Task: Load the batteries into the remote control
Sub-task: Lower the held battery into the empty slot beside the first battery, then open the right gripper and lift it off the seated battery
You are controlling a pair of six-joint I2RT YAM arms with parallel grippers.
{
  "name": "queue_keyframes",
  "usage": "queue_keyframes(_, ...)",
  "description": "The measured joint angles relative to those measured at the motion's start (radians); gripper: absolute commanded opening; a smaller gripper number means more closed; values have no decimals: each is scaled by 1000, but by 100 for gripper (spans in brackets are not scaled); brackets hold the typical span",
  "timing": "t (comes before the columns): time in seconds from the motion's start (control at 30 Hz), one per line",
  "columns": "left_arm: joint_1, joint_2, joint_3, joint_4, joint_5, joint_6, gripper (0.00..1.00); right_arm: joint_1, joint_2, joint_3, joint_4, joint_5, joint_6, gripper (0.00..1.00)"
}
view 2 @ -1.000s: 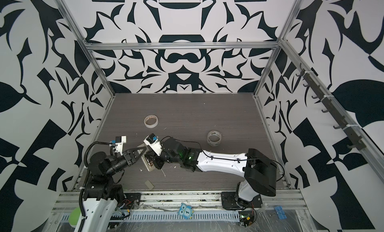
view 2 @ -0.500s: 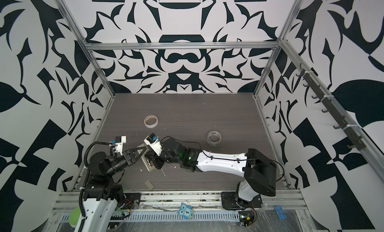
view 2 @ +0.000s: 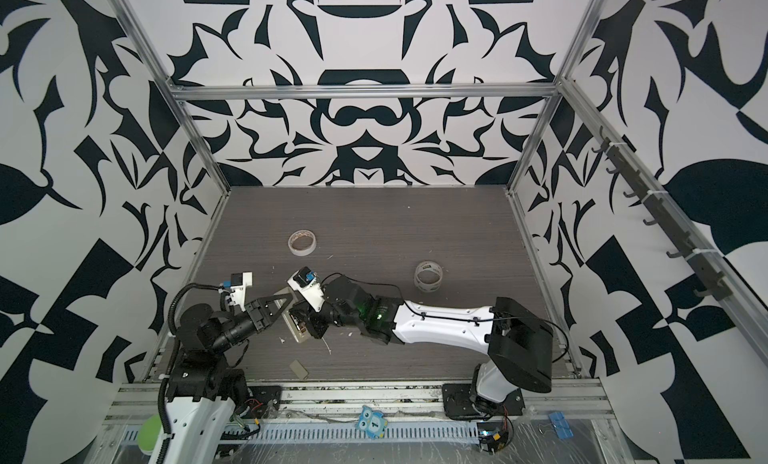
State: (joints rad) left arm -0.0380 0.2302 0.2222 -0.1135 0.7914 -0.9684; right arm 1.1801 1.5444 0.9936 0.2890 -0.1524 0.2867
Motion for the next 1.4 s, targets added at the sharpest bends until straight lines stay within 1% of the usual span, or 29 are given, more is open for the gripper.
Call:
queue_keyframes(0.3,0,0,0,-4,-2,0,0,2,0,2,-18,5,0,4)
queue_keyframes(0.77,0,0,0,-11,-10,0,0,6,0,6,-38,17,0,11)
queue_keyframes(0.97,0,0,0,-11,-10,0,0,6,0,6,-39,19,0,15)
queue_keyframes(1.1,0,0,0,-11,-10,0,0,6,0,6,-50,24,-1,20)
queue_keyframes(1.4,0,-1,0,-11,-13,0,0,6,0,6,-54,42,-1,27)
